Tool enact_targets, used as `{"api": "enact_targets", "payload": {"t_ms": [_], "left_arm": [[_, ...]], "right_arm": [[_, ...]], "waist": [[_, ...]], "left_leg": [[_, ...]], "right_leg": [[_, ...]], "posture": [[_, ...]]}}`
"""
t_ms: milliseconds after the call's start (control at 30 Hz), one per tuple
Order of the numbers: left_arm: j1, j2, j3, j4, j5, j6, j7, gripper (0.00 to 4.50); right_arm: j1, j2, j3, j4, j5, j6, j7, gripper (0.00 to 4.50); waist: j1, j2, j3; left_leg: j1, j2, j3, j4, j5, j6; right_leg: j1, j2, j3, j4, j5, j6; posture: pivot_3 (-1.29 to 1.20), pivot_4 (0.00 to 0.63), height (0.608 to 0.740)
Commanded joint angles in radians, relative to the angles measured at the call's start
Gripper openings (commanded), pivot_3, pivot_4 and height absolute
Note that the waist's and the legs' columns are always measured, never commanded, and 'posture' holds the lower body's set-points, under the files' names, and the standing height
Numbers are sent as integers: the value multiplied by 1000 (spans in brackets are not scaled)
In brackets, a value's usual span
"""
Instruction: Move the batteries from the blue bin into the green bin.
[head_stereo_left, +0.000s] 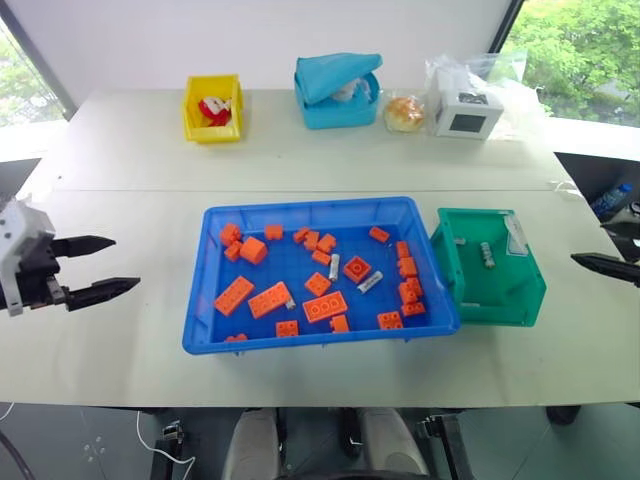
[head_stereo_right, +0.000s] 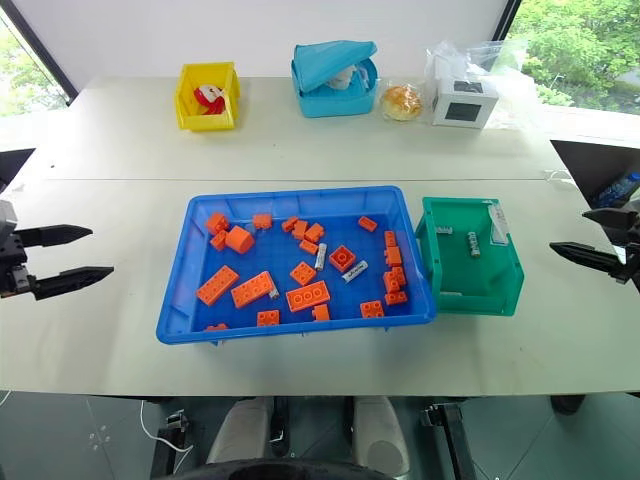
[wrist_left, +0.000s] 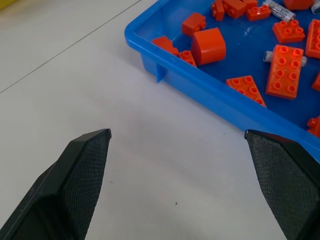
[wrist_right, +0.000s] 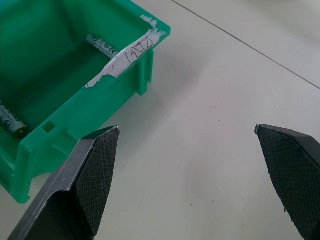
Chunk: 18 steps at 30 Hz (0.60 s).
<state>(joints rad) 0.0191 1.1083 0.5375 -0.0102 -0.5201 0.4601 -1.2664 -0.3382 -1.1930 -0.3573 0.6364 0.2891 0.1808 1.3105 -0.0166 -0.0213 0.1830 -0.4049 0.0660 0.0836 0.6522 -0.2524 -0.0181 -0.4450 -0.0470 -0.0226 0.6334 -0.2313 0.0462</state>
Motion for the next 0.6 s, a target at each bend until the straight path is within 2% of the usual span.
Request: {"api": "enact_targets", "payload": {"t_ms": [33, 433, 600], "left_arm": [[7, 12, 50, -35, -20, 14, -4, 4500], [2, 5, 26, -68, -20, 36, 19, 4500], [3, -7, 18, -134, -25, 23, 34, 4500]], "right_arm": [[-37, 0, 0, 23, 1, -26, -7, 4476], [-125, 10, 49, 116, -21, -61, -21, 4476], [-225, 6, 91, 121, -35, -69, -4, 4476]], "waist": [[0, 0, 0], [-1, 0, 0], [-3, 2, 0]], "left_leg": [[0, 0, 0, 0, 0, 0], [0, 0, 1, 0, 0, 0], [0, 0, 1, 0, 0, 0]], "right_leg": [[0, 0, 0, 0, 0, 0], [0, 0, 0, 0, 0, 0], [0, 0, 1, 1, 0, 0]], "posture": [[0, 150, 736], [0, 150, 736], [0, 150, 736]]}}
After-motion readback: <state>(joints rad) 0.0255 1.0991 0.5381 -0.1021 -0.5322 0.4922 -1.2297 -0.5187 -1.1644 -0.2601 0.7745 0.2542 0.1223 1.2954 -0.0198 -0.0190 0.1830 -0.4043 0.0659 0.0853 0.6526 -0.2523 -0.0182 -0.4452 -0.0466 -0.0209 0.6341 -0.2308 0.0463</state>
